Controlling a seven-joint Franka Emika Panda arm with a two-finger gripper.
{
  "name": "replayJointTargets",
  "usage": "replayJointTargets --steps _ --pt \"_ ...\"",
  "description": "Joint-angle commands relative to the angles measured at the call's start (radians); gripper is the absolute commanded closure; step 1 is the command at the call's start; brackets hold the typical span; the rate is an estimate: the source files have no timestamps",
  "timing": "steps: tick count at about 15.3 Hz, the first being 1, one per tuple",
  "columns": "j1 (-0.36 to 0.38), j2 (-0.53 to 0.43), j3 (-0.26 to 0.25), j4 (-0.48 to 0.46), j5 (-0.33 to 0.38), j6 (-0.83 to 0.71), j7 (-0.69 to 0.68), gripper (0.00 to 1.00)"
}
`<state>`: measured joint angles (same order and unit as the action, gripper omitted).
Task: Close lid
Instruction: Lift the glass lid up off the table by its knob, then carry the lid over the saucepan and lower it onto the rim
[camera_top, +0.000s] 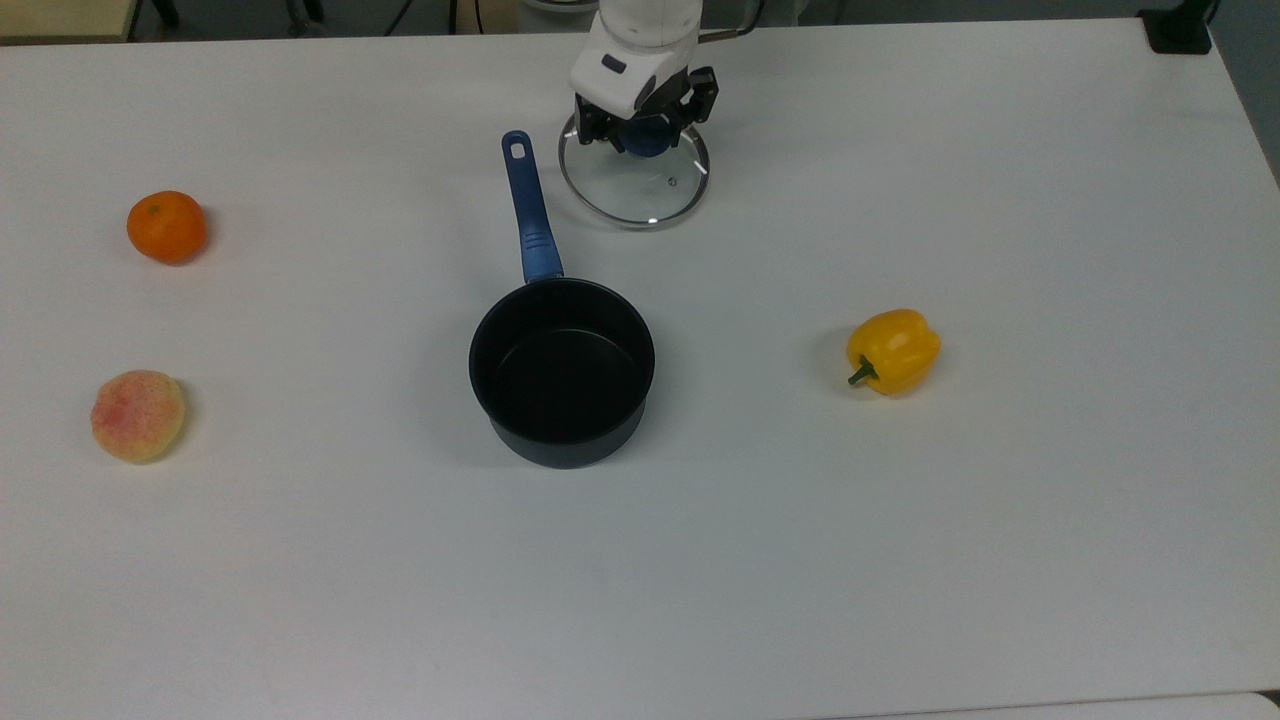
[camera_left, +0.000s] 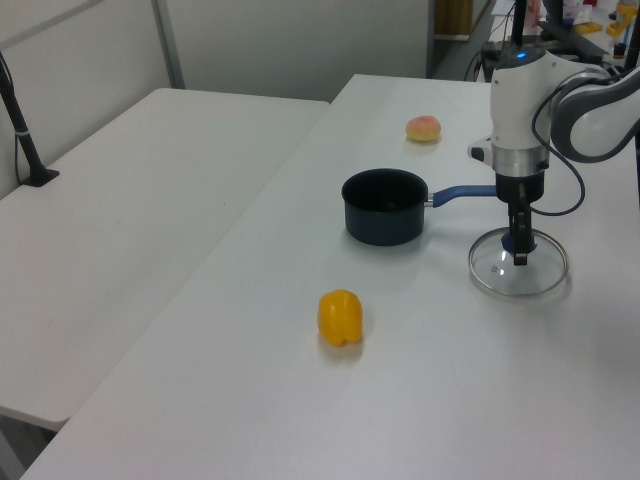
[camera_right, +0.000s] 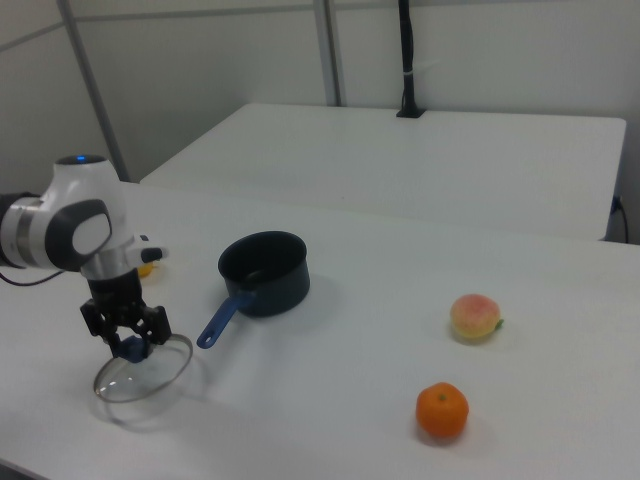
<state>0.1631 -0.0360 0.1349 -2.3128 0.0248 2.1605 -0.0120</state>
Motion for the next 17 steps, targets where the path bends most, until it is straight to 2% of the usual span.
replayJointTargets --steps 1,6,10,14,17 --pt "0.006 -0.039 0.044 0.076 0.053 -0.138 0.023 0.88" --pt "-0.002 -0.038 0.055 0.202 0.095 -0.255 0.026 0.88" --pt "-0.01 -0.016 0.042 0.343 0.11 -0.347 0.026 0.88" --pt "-0.027 0.034 -0.024 0.482 0.148 -0.369 0.02 0.88" --pt "-0.037 0.122 -0.066 0.619 0.152 -0.373 0.021 0.88"
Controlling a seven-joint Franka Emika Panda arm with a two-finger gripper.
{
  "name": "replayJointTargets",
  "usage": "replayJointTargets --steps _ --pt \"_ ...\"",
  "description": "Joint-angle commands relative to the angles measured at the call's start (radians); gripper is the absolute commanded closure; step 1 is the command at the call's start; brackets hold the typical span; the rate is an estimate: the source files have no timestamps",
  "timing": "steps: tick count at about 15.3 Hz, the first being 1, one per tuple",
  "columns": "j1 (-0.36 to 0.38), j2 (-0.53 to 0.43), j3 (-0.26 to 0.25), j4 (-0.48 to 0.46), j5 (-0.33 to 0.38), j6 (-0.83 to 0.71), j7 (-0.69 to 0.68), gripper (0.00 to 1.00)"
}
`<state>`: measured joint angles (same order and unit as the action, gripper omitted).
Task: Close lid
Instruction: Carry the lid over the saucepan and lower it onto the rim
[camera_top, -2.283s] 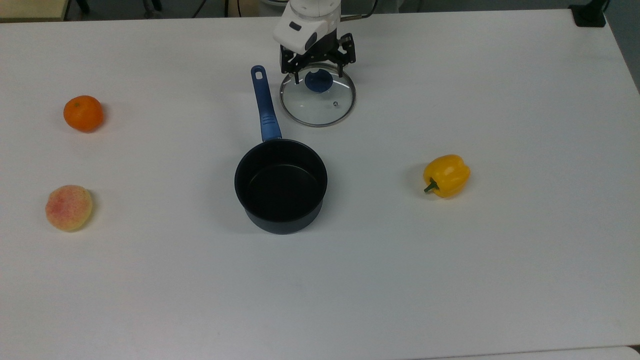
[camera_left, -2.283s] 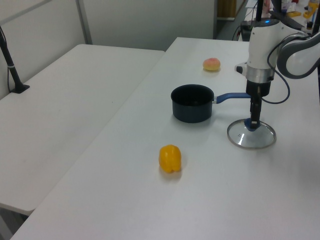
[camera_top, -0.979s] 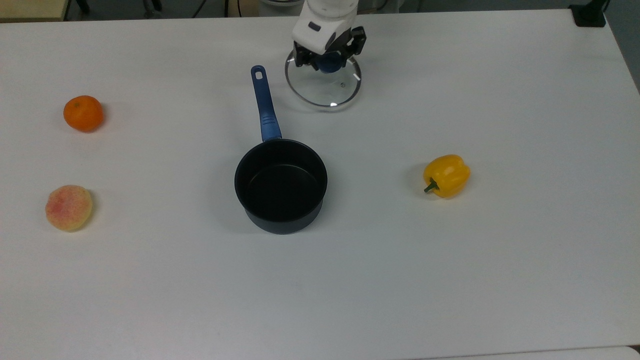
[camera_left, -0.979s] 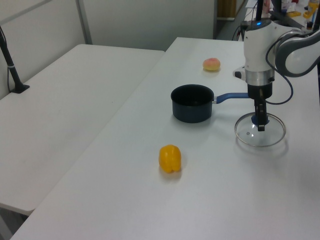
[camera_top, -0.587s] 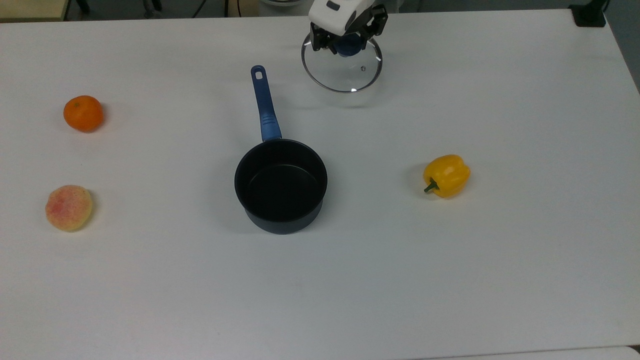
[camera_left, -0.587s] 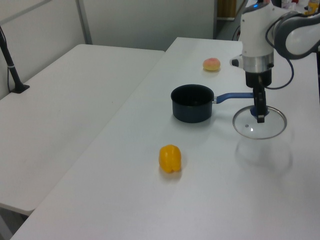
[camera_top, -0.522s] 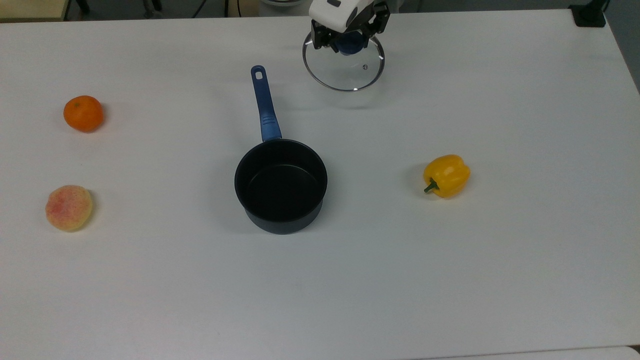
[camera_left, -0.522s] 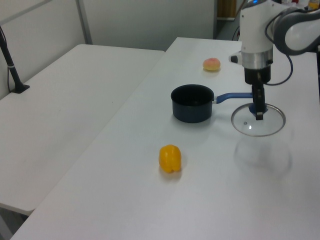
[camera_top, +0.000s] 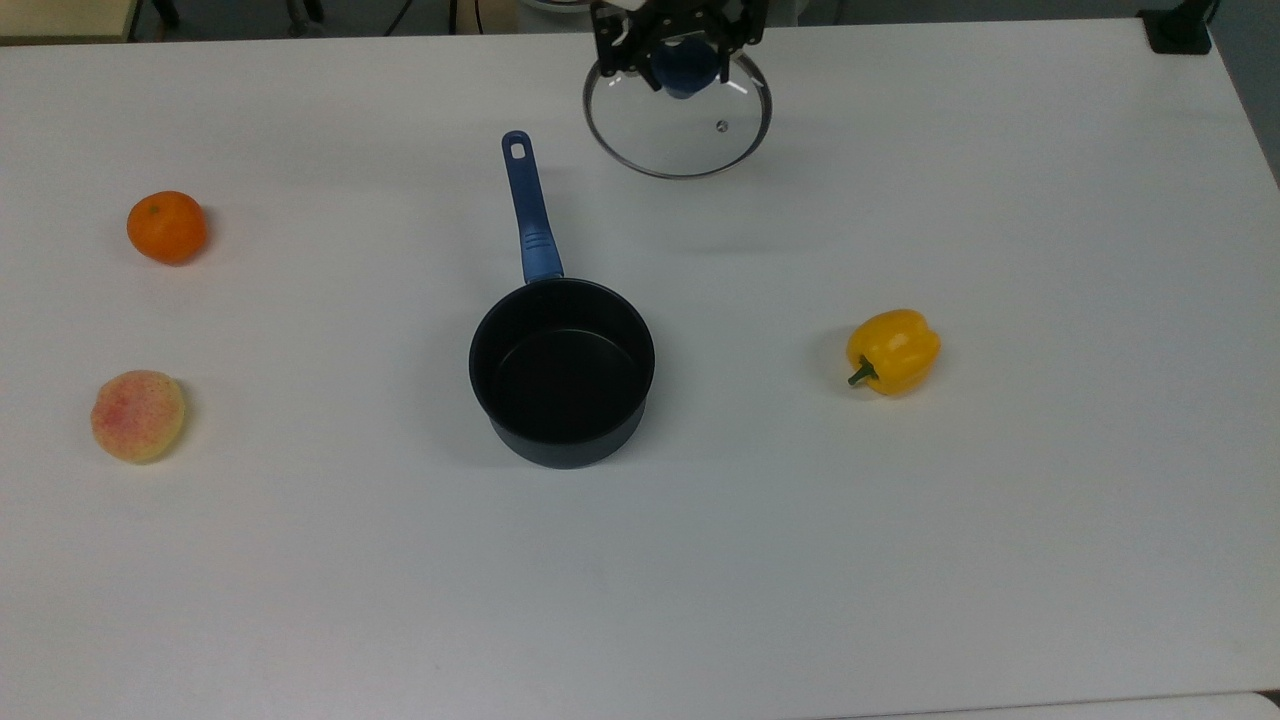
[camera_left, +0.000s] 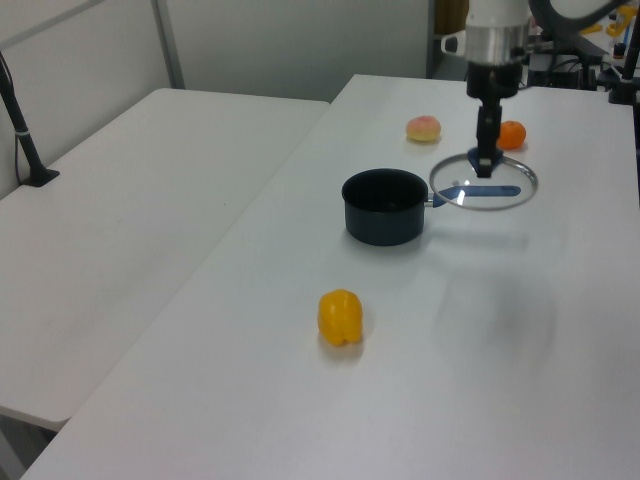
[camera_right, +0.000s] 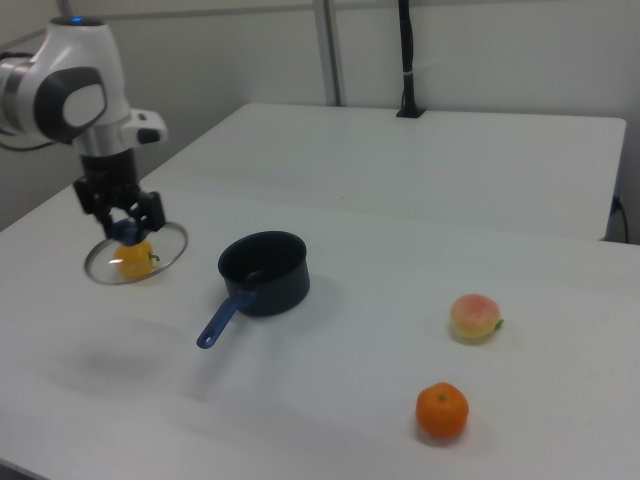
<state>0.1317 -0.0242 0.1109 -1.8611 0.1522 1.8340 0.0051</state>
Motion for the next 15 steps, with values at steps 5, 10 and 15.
replayJointTargets --steps 5,10,15 --pt "-0.004 0.298 -0.12 0.428 0.029 -0.153 0.007 0.88" --pt "-0.011 0.432 -0.131 0.574 0.032 -0.193 0.018 0.88" --pt "-0.02 0.532 -0.131 0.649 0.032 -0.167 0.018 0.88"
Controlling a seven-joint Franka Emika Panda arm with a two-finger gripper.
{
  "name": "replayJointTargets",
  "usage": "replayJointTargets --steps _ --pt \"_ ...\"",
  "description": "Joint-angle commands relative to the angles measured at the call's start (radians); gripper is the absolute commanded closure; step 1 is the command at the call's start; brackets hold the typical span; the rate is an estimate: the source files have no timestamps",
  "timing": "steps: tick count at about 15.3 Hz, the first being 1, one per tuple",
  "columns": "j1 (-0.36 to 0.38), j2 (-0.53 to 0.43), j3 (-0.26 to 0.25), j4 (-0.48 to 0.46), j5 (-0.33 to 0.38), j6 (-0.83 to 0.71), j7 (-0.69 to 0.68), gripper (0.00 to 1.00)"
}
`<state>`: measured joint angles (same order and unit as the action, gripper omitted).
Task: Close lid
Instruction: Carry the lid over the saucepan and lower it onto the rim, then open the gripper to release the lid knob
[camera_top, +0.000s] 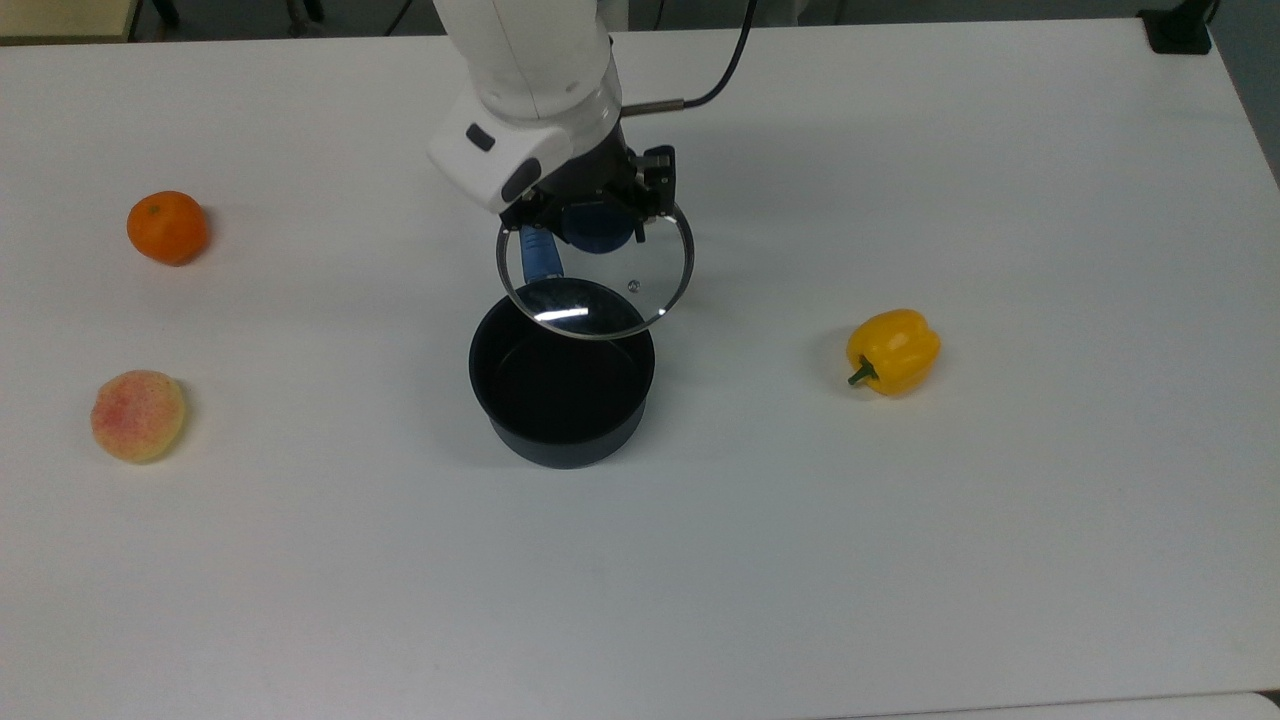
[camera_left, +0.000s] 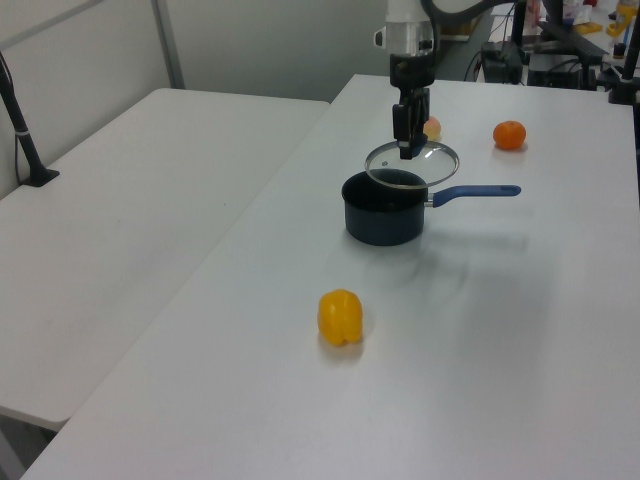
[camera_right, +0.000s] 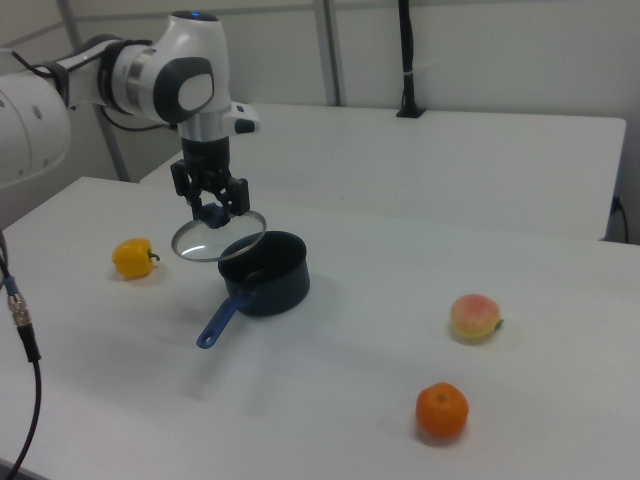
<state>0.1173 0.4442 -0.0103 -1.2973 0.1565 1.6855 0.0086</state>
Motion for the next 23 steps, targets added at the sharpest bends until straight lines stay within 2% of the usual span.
replayJointTargets --steps 1,11,23 --pt "-0.005 0.071 -0.01 0.084 0.028 0.0 0.017 0.88" --pt "-0.034 0.175 -0.01 0.09 0.026 0.146 0.05 0.88" --pt "-0.031 0.198 -0.008 0.084 0.026 0.2 0.064 0.87"
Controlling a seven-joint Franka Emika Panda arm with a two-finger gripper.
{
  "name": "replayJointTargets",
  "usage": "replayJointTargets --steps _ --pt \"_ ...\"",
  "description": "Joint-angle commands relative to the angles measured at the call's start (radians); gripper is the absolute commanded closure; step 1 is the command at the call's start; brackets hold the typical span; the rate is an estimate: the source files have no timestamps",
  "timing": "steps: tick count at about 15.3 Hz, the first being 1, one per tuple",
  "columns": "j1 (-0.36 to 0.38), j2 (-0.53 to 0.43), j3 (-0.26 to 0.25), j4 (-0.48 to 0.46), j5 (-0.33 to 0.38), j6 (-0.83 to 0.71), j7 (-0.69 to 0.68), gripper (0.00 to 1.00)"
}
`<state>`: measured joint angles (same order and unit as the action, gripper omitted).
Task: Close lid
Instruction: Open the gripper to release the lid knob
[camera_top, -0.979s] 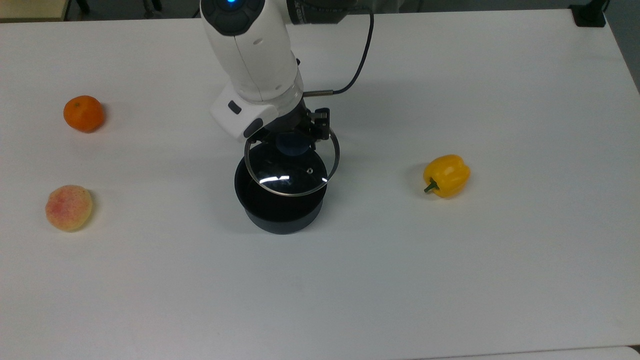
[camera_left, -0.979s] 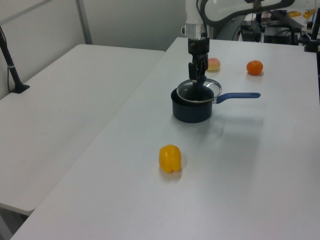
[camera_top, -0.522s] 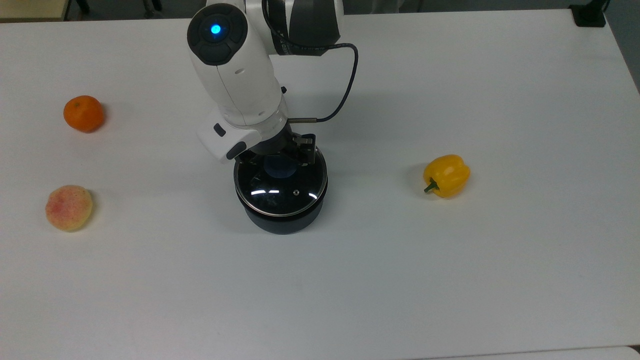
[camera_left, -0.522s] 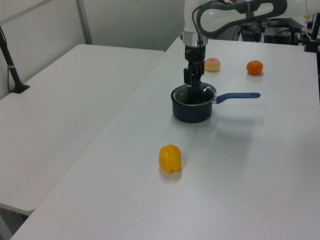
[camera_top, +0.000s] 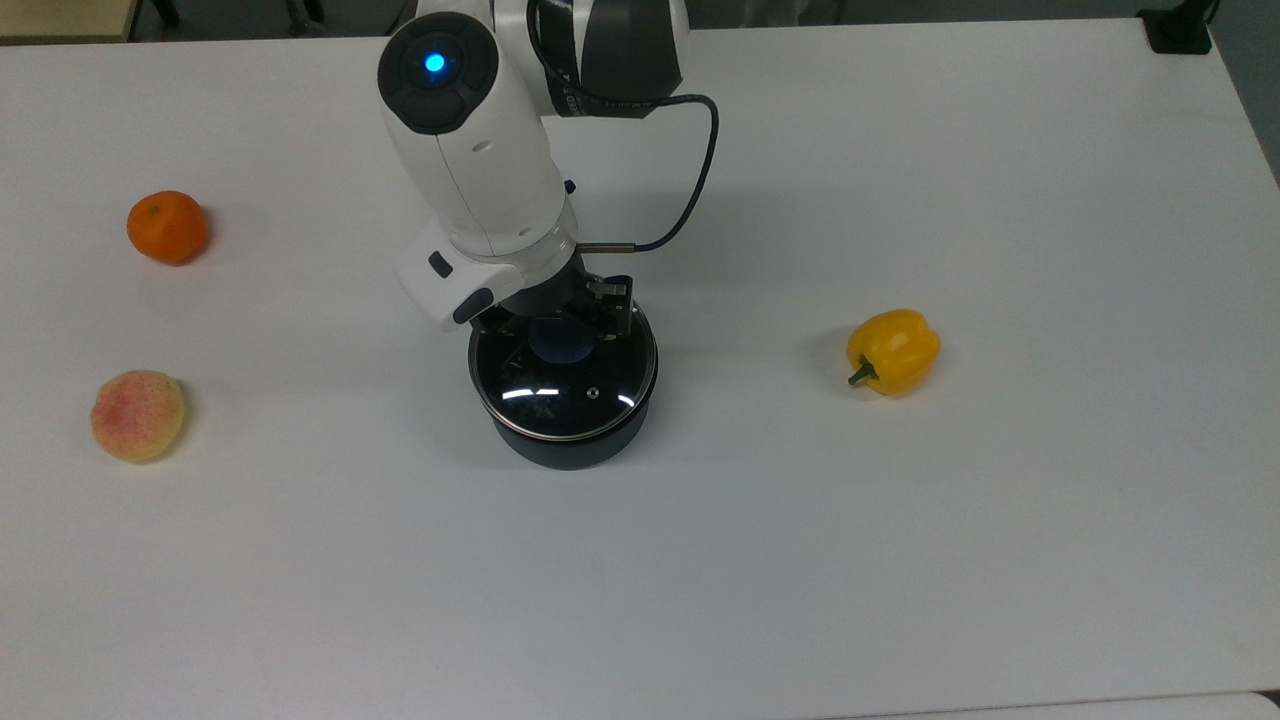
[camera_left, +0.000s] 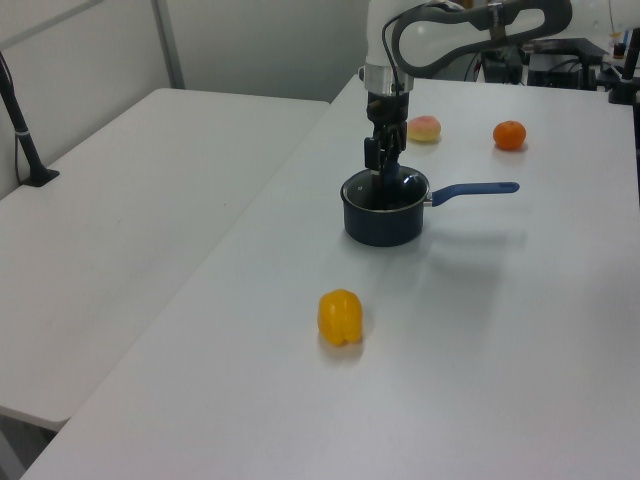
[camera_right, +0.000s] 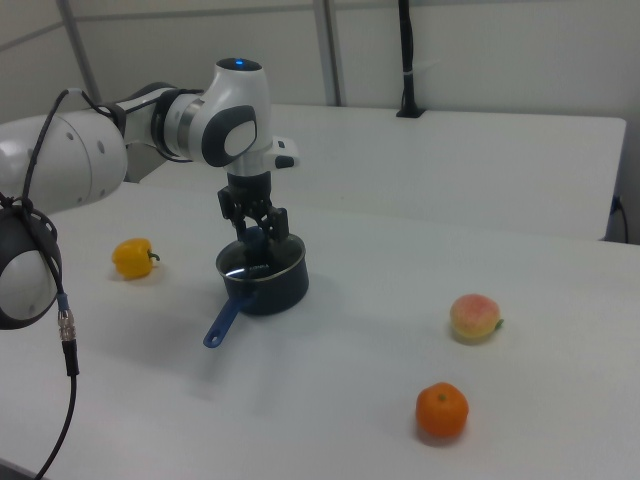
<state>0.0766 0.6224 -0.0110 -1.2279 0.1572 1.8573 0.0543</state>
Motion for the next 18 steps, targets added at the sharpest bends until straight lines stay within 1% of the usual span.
replayJointTargets --steps 1,2,3,5,6,7,9,15,17,18 --pt "0.009 0.019 -0.007 0.01 0.025 0.028 0.018 0.84" --pt "0.008 0.017 -0.007 0.005 0.027 0.034 0.018 0.8" --pt "0.008 0.017 -0.007 0.002 0.027 0.036 0.018 0.68" --pt "0.008 0.013 -0.006 -0.015 0.028 0.043 0.019 0.35" --pt "0.008 0.005 -0.006 -0.021 0.028 0.042 0.018 0.27" --pt "0.009 -0.001 -0.006 -0.033 0.028 0.042 0.018 0.15" --pt "0.008 -0.007 -0.006 -0.038 0.028 0.042 0.018 0.0" --pt "0.008 -0.088 -0.003 -0.065 0.028 0.033 0.019 0.0" --pt "0.011 -0.136 -0.003 -0.103 0.025 0.031 0.018 0.0" --pt "0.014 -0.177 -0.003 -0.131 0.021 0.029 0.018 0.0"
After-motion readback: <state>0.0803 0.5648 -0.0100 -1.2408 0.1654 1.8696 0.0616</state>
